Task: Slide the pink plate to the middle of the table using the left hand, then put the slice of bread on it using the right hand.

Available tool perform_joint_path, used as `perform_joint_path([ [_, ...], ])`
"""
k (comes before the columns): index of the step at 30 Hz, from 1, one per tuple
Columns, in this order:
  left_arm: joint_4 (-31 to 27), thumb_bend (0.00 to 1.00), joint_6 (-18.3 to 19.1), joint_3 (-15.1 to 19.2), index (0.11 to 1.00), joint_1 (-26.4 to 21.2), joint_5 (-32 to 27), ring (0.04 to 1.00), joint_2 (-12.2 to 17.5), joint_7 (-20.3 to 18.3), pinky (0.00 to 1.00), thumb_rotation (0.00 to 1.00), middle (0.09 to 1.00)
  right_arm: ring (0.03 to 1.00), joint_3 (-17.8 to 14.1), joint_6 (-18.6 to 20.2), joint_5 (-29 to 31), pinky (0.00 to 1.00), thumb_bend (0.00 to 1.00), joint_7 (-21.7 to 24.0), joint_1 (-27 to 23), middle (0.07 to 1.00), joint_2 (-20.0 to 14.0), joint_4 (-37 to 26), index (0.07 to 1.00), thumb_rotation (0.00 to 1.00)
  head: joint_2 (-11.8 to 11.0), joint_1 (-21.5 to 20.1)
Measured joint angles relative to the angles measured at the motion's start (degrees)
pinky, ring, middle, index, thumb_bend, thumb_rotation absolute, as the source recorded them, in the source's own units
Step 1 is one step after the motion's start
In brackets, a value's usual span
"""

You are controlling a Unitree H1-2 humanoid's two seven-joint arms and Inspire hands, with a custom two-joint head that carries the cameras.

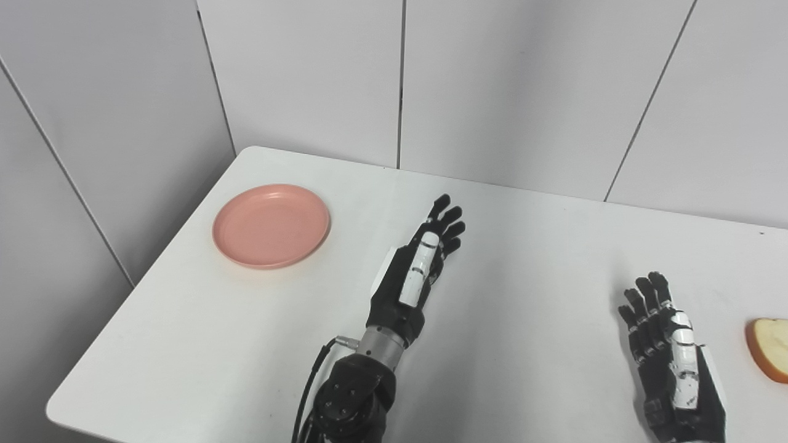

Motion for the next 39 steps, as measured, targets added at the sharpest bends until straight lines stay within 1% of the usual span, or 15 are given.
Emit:
perform_joint_path([
  [4,-3.2,0.48,3.0,0.8,0.998,-3.2,-1.3,0.998,1.9,-0.9,1.00,1.00,0.998,1.000,0.2,0.0,0.0,1.00,0.37,0.0,-0.1,1.000,0.0,0.0,1.000,1.00,-0.2,-0.1],
  [8,-5.0,0.47,6.6,2.9,0.982,-5.4,-2.7,0.971,4.4,-1.3,1.00,1.00,0.985,1.000,0.2,0.1,-0.3,1.00,0.36,-0.3,0.0,1.000,0.0,-0.1,1.000,1.00,-0.4,-0.2],
  [11,-5.1,0.45,7.1,4.1,0.980,-6.7,-3.4,0.967,6.2,-1.3,1.00,1.00,0.984,1.000,0.2,0.2,-0.6,1.00,0.35,-0.4,0.0,1.000,0.0,-0.2,1.000,1.00,-0.4,-0.4],
  [13,-5.1,0.45,7.2,5.0,0.973,-7.7,-3.6,0.963,7.0,-1.3,0.99,1.00,0.975,1.000,0.2,0.2,-0.6,1.00,0.36,-0.4,0.0,1.000,0.0,-0.2,1.000,1.00,-0.6,-0.1],
  [16,-5.1,0.43,7.3,6.3,0.957,-9.4,-3.6,0.954,7.6,-1.1,0.97,1.00,0.961,1.000,0.2,0.2,-0.6,1.00,0.37,-0.4,0.1,1.000,0.0,-0.2,1.000,1.00,-0.9,-0.2],
  [18,-5.1,0.43,7.3,6.9,0.946,-10.2,-3.6,0.931,7.9,-1.0,0.96,1.00,0.945,1.000,0.2,0.2,-0.6,1.00,0.38,-0.4,0.1,1.000,0.0,-0.2,1.000,1.00,-1.0,-0.1],
  [23,-4.2,0.43,7.3,9.9,0.945,-12.0,-4.7,0.925,9.3,-0.9,0.94,1.00,0.943,1.000,0.4,0.2,-0.6,1.00,0.37,-0.4,0.0,1.000,0.0,-0.1,1.000,1.00,-0.9,-0.1],
  [27,-2.7,0.44,7.3,12.5,0.949,-13.7,-4.7,0.929,11.8,-0.4,0.96,1.00,0.951,1.000,0.4,0.2,-0.7,1.00,0.37,-0.4,0.0,1.000,0.0,-0.1,1.000,1.00,-1.1,0.0],
  [32,-2.7,0.44,7.3,14.8,0.955,-14.7,-4.7,0.942,13.8,0.4,0.98,1.00,0.950,1.000,0.4,0.2,-0.7,1.00,0.36,-0.4,0.0,1.000,0.0,-0.1,1.000,1.00,-1.2,0.3],
  [35,-2.7,0.44,7.3,15.8,0.945,-15.0,-4.6,0.933,15.2,1.0,0.92,1.00,0.940,1.000,0.4,0.2,-0.6,1.00,0.36,-0.4,0.0,1.000,0.0,-0.1,1.000,1.00,-1.4,0.2],
  [37,-2.7,0.44,7.3,17.1,0.952,-15.7,-4.6,0.938,16.0,1.6,0.93,1.00,0.944,1.000,0.4,0.2,-0.6,1.00,0.35,-0.4,0.0,1.000,0.0,-0.1,1.000,1.00,-1.4,0.2],
  [39,-2.3,0.44,7.2,18.2,0.950,-16.7,-4.8,0.933,17.4,1.6,0.93,1.00,0.940,1.000,0.4,0.1,-0.7,1.00,0.34,-0.4,0.0,1.000,0.0,-0.1,1.000,1.00,-1.5,0.3],
])
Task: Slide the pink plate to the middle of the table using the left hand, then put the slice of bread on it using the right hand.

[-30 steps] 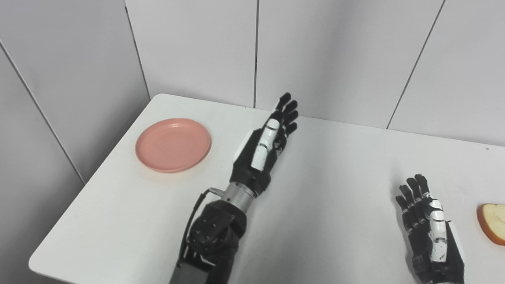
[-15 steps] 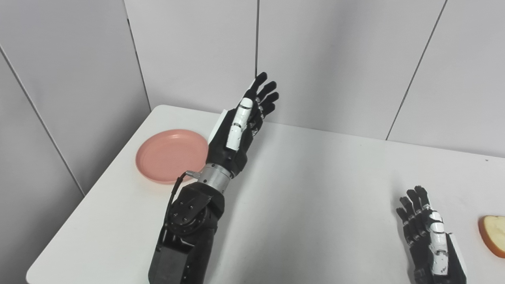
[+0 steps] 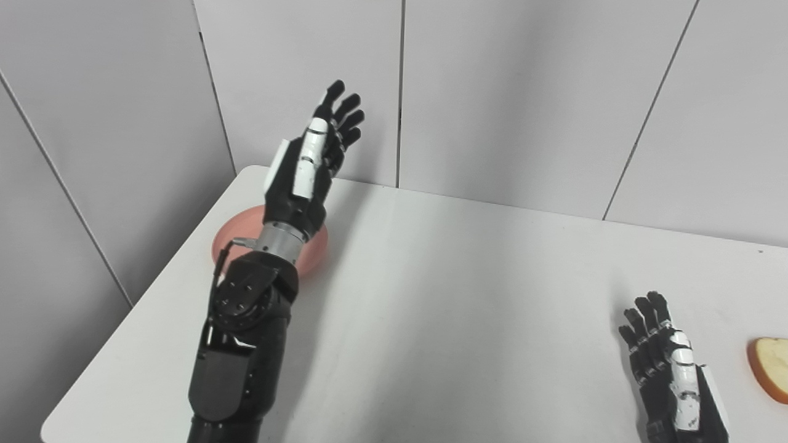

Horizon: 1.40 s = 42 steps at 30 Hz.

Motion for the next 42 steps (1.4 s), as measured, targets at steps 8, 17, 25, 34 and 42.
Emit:
perform_joint_path([
  [8,5.4,0.46,-0.4,3.9,0.916,-3.2,-0.1,0.905,5.0,0.8,0.90,1.00,0.915,1.000,-0.1,0.0,-0.1,1.00,0.34,0.0,0.0,1.000,0.1,0.1,1.000,1.00,0.1,0.2],
  [17,11.5,0.48,-1.5,9.1,0.897,-4.3,-2.6,0.900,9.1,1.1,0.89,1.00,0.901,1.000,0.0,0.0,0.0,1.00,0.34,0.2,0.0,1.000,0.0,0.1,1.000,1.00,-0.2,0.5],
  [25,15.4,0.46,-3.3,11.4,0.902,-3.8,-4.4,0.895,10.4,1.1,0.88,1.00,0.900,1.000,0.0,0.0,0.1,1.00,0.35,0.5,0.0,1.000,-0.1,0.1,1.000,1.00,0.1,0.8],
  [34,21.1,0.46,-4.5,14.1,0.906,-3.0,-8.2,0.917,13.5,0.0,0.90,1.00,0.913,1.000,0.0,0.2,0.1,1.00,0.34,0.3,0.2,1.000,-0.1,-0.2,1.000,1.00,0.5,1.0],
  [42,28.2,0.43,-7.2,15.3,0.892,-2.4,-10.2,0.897,14.1,-1.0,0.89,1.00,0.899,1.000,0.0,0.1,0.0,1.00,0.38,0.2,0.3,1.000,-0.3,-0.1,1.000,1.00,0.6,1.0],
])
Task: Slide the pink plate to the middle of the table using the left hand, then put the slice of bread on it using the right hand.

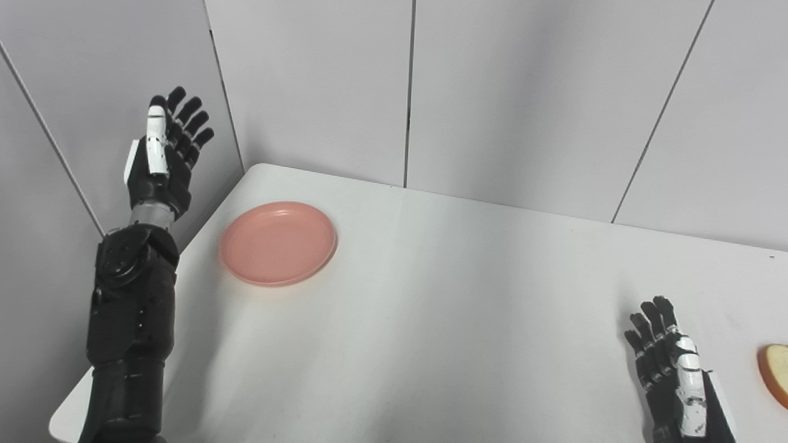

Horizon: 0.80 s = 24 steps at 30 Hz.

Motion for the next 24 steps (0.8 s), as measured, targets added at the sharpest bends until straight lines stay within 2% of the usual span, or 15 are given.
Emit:
perform_joint_path([
  [4,3.9,0.44,-0.7,0.2,0.895,0.0,-1.1,0.910,0.2,-0.9,0.89,1.00,0.906,1.000,0.1,0.0,0.0,1.00,0.37,0.0,0.0,1.000,0.0,0.0,1.000,1.00,0.2,0.0],
  [12,7.0,0.43,-1.5,1.1,0.900,0.3,-1.1,0.893,0.2,-0.7,0.86,1.00,0.901,1.000,0.1,0.0,0.2,1.00,0.37,0.2,0.0,1.000,-0.1,0.0,1.000,1.00,0.4,-0.1],
  [16,9.7,0.49,-3.3,0.7,0.902,0.4,-0.8,0.895,0.4,-0.8,0.85,1.00,0.900,1.000,0.1,0.0,0.2,1.00,0.37,0.2,0.0,1.000,-0.1,0.0,1.000,1.00,0.5,-0.1],
  [19,11.6,0.50,-3.9,0.5,0.906,0.6,-0.7,0.908,0.4,-0.8,0.88,1.00,0.905,1.000,0.1,0.0,0.2,1.00,0.37,0.2,0.0,1.000,-0.1,0.0,1.000,1.00,0.5,-0.1],
  [22,13.5,0.42,-4.8,0.5,0.894,0.7,-0.7,0.900,0.4,-0.6,0.89,1.00,0.890,1.000,0.1,0.0,0.2,1.00,0.35,0.2,0.0,1.000,-0.1,0.0,1.000,1.00,0.5,-0.2],
  [24,14.7,0.41,-5.1,0.5,0.893,0.7,-0.7,0.899,0.4,-0.2,0.90,1.00,0.887,1.000,0.1,0.0,0.2,1.00,0.36,0.2,0.0,1.000,-0.1,0.0,1.000,1.00,0.4,-0.2],
])
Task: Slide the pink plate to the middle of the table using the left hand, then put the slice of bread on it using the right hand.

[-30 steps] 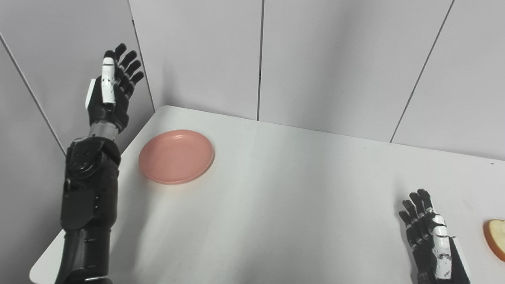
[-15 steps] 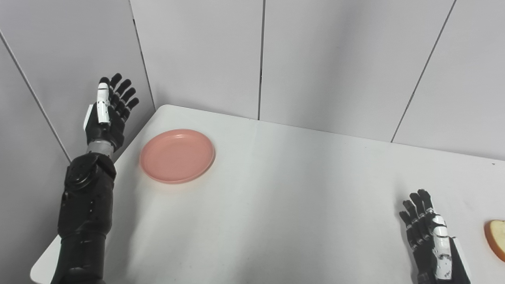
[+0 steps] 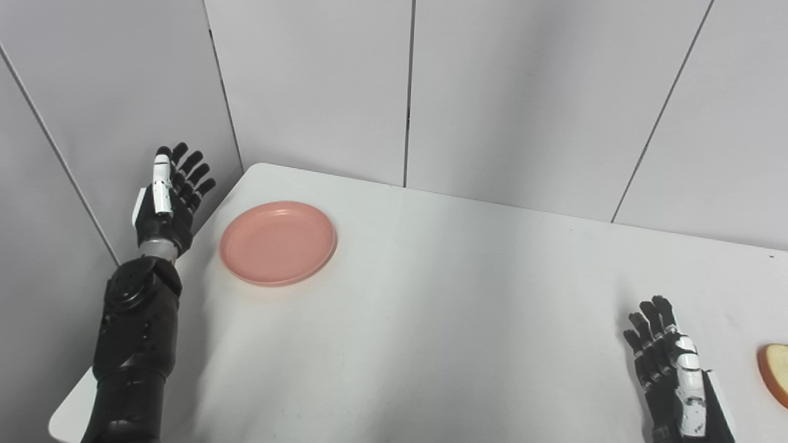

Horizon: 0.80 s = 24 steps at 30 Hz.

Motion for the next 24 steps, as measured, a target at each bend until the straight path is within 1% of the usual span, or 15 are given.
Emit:
perform_joint_path([
  [3,2.4,0.38,-0.1,0.1,0.905,0.0,-0.3,0.917,0.1,0.0,0.93,1.00,0.901,1.000,0.0,0.0,-0.4,1.00,0.36,-0.2,0.0,1.000,0.0,0.0,1.000,1.00,0.0,-0.1],
  [5,2.7,0.36,-0.1,0.1,0.918,0.2,-0.4,0.929,0.1,0.0,0.95,1.00,0.911,1.000,0.0,0.0,-0.5,1.00,0.35,-0.2,0.0,1.000,0.1,0.0,1.000,1.00,0.1,-0.1],
  [10,2.8,0.36,-0.1,0.4,0.908,0.2,-1.2,0.916,0.1,0.0,0.91,1.00,0.903,1.000,-0.1,0.0,-0.3,1.00,0.34,-0.2,0.0,1.000,0.1,0.0,1.000,1.00,0.2,0.0],
  [13,3.2,0.35,-0.1,0.3,0.903,0.2,-1.3,0.913,0.1,0.1,0.91,1.00,0.897,1.000,-0.1,0.0,-0.4,1.00,0.36,-0.2,0.0,1.000,0.1,0.0,1.000,1.00,0.3,0.0],
  [16,3.1,0.36,-0.1,0.2,0.892,0.4,-1.3,0.907,-0.1,1.2,0.91,1.00,0.891,1.000,-0.1,0.0,-0.4,1.00,0.38,-0.2,0.0,1.000,0.1,0.0,1.000,1.00,0.4,-0.1],
  [20,3.1,0.35,0.1,-0.1,0.879,0.4,-1.3,0.898,-0.5,1.7,0.90,1.00,0.880,1.000,-0.1,0.0,-0.4,1.00,0.37,-0.2,0.0,1.000,0.1,0.0,1.000,1.00,0.5,-0.4],
  [24,3.3,0.36,0.2,-0.5,0.889,0.5,-1.2,0.908,-1.1,2.5,0.91,1.00,0.890,1.000,0.0,0.0,-0.8,1.00,0.36,-0.4,0.1,1.000,0.1,-0.1,1.000,1.00,0.5,-0.5],
])
